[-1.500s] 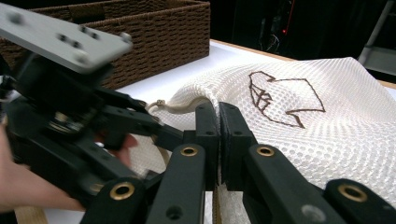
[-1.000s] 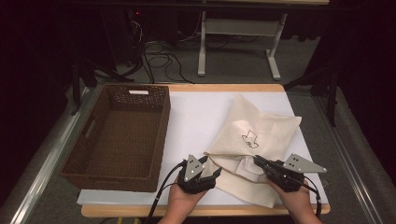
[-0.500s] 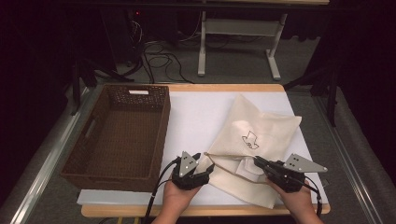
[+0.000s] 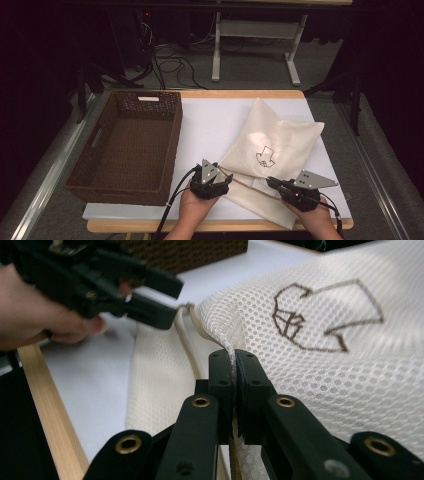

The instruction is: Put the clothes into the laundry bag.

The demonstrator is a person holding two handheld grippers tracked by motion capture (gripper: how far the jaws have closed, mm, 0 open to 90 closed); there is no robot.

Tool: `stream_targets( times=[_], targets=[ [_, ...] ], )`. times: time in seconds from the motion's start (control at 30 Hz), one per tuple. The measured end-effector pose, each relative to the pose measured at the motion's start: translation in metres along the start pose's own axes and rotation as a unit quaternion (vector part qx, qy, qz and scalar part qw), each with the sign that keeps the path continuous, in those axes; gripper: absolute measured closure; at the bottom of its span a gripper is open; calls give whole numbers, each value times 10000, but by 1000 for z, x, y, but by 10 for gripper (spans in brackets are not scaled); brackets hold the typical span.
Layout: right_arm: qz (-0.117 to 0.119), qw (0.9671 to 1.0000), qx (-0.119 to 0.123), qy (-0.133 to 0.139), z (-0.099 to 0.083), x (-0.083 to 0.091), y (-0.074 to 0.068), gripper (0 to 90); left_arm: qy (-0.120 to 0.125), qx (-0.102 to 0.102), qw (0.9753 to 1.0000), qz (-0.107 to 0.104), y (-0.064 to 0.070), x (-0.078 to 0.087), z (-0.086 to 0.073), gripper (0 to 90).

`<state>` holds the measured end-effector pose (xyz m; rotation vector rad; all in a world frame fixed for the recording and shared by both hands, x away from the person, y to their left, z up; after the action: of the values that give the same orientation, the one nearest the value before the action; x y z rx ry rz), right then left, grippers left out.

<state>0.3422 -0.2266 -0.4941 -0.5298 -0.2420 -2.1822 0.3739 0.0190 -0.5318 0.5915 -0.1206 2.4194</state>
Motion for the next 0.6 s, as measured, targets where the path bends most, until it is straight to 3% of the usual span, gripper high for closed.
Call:
stream_targets(
  times=[0.13,0.27,0.47,0.6],
  targets=[
    [41,9996,1,-275,-13,-5,-4,877,-208,-101,9997,117,-2,-6,-3,335],
    [57,9987,-51,-503,-20,-11,-4,877,-133,-59,9998,122,-6,-2,-2,337],
    [22,9928,70,-1193,-34,-25,-5,876,-255,-102,9994,193,-13,0,-5,361],
    [48,9915,6,-1301,-36,-28,-5,876,-222,-12,9996,169,-17,2,-5,367]
  ],
)
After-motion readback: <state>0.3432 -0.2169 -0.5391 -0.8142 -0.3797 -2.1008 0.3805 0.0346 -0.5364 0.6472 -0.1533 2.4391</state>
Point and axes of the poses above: each handheld gripper's, and its own axes: x roughly backward along the jaws, z roughly out of its top, y roughly to its right, the point moved 4 cm from there along -x, roughly forward along the jaws, and after that the axes turned 2 degrees about y, right-handed, at the moved point
